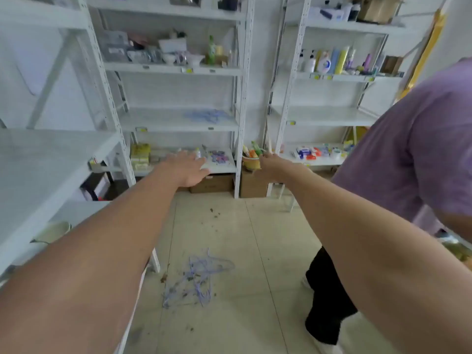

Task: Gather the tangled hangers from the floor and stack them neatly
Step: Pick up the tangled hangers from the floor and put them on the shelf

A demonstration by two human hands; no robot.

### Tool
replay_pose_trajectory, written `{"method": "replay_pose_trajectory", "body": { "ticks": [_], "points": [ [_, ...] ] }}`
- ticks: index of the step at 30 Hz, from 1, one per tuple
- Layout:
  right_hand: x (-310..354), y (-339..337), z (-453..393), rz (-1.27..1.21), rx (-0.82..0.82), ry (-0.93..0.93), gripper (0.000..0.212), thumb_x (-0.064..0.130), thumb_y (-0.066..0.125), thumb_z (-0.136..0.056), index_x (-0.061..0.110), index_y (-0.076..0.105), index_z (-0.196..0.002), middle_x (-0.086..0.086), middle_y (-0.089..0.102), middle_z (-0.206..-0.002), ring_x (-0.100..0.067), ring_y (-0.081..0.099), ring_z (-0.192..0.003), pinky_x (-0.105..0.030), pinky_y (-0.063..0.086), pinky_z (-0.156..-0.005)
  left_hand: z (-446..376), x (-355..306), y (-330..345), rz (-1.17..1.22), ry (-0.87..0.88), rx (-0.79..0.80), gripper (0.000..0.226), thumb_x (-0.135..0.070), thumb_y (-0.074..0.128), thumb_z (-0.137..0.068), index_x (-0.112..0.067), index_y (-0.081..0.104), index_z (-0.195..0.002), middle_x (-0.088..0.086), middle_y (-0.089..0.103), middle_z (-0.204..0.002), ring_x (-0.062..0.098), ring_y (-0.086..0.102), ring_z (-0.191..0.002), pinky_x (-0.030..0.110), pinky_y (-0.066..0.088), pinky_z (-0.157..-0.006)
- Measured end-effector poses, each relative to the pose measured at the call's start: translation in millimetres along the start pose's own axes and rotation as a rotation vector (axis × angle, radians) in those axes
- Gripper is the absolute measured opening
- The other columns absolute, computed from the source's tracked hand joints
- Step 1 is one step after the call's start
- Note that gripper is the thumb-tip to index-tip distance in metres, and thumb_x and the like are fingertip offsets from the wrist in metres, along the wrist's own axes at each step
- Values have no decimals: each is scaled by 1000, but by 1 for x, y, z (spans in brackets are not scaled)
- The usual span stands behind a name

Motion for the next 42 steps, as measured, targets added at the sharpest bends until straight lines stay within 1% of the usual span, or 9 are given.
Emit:
{"method": "replay_pose_trajectory", "body": {
  "ticks": [8,14,17,24,29,31,36,39,42],
  "points": [
    [-22,60,-74,-60,139,37,62,31,47,-103,10,29,-159,-19,22,-166,-41,24,-152,-54,23,-121,-70,-8,63,44,-36,234,67,-59,15,-107,-27,12,-166,7,4,-175,33,6,-161,59,12,-126],
    [-52,126,-131,-95,213,50,53,28,39,-105,0,41,-150,-23,34,-156,-40,37,-144,-48,36,-116,-119,-37,105,68,2,348,67,-57,17,-109,-25,11,-167,5,2,-175,31,5,-161,55,11,-128],
    [-62,160,-149,-38,305,39,55,30,35,-107,-1,38,-152,-21,28,-162,-39,35,-146,-48,34,-116,-144,-42,130,60,20,394,66,-55,17,-110,-23,11,-167,5,1,-175,31,4,-161,53,7,-127],
    [-86,189,-217,-124,373,95,55,30,35,-106,-3,38,-150,-23,29,-160,-40,34,-146,-49,33,-118,-227,-51,188,93,57,469,65,-54,19,-109,-22,17,-166,6,13,-174,31,16,-159,52,21,-126],
    [-95,225,-242,-177,430,125,50,28,33,-109,-5,48,-143,-27,44,-151,-40,43,-139,-43,35,-114,-260,-88,225,368,66,493,60,-49,26,-110,-20,29,-162,8,26,-171,31,28,-155,47,27,-122],
    [-96,247,-245,-220,506,153,53,33,36,-109,-3,45,-146,-23,41,-155,-39,41,-142,-44,36,-117,-260,-100,253,349,76,557,60,-47,27,-109,-17,28,-161,7,29,-170,30,32,-153,46,31,-119],
    [-105,290,-254,-231,650,129,55,37,34,-108,1,41,-149,-16,39,-158,-36,33,-146,-51,33,-117,-263,-123,304,189,151,732,72,-51,23,-109,-12,2,-166,4,-1,-176,24,10,-161,49,28,-123],
    [-123,301,-266,-215,690,159,52,30,32,-108,-1,38,-150,-18,35,-158,-36,30,-147,-54,32,-117,-280,-133,320,154,171,781,73,-52,24,-108,-11,4,-166,6,-8,-175,25,2,-161,51,21,-126],
    [-136,302,-282,-227,715,171,54,26,34,-107,-5,35,-152,-24,30,-159,-39,31,-147,-53,31,-119,-300,-136,325,184,126,796,72,-50,29,-108,-10,12,-165,7,1,-175,25,7,-161,50,23,-125]
  ]
}}
Point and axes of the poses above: each hand's wrist, its own z-axis away from the middle knuckle, its own y-axis out of the palm, x = y × z, the point moved 1 cm from there along -z, towards the middle knuckle
